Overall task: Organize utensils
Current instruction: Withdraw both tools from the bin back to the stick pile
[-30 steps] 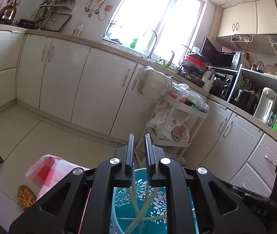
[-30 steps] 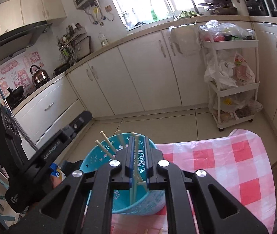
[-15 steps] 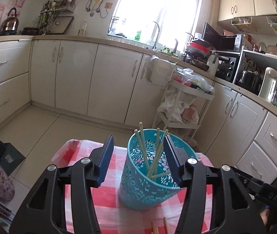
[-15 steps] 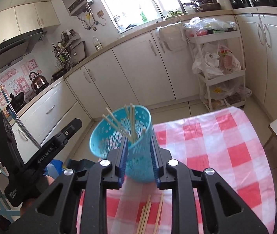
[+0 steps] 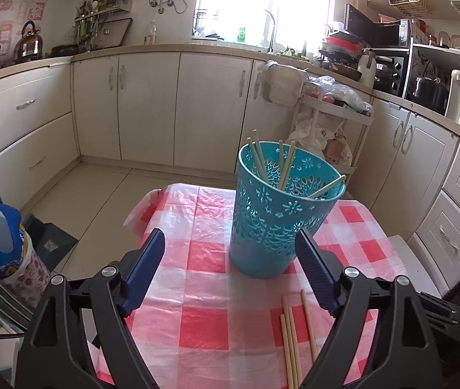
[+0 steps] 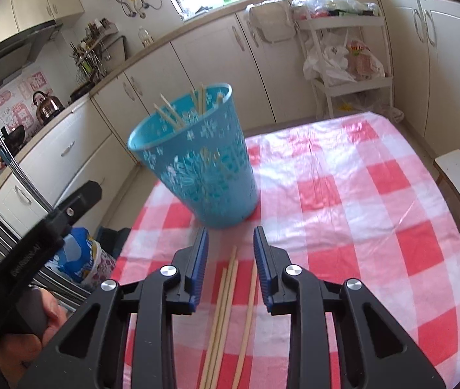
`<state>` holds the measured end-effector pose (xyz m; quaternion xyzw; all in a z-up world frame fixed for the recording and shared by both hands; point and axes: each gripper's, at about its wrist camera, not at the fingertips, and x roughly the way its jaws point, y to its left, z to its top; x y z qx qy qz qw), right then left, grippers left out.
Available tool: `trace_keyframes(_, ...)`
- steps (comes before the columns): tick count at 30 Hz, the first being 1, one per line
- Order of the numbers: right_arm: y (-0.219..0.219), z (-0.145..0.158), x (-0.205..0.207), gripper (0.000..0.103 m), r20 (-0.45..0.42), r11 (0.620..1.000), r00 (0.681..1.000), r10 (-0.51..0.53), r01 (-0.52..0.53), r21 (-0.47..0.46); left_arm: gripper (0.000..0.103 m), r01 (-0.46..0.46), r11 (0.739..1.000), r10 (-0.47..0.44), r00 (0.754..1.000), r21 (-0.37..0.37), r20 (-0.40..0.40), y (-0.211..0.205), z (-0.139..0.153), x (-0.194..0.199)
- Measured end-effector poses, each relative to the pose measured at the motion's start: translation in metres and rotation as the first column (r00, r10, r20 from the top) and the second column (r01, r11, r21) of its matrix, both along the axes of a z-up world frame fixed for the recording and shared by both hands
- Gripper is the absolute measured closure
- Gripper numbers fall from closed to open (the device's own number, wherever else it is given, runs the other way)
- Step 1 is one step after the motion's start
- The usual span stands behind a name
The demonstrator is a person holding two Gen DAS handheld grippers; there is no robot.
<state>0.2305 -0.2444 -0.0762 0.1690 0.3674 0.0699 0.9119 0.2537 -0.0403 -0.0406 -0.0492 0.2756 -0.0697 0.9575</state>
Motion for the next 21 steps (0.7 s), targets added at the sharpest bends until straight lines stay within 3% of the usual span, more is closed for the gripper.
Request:
trace_keyframes(13,0.016,-0.059,0.004,0.074,-0.154,0.991,0.988,0.027,-0.046,-0.125,0.018,-0.03,1.0,0.03,0.994,-0.001,-0.104,0.013,-0.033,-0.002)
trace_keyframes(21,0.024,-0.073,0.007,0.074,-0.195,0.981,0.98,0.042,-0.077,-0.177,0.018,-0.029,0.999,0.033,0.984,0.026,-0.177,0.013,-0.06,-0.004)
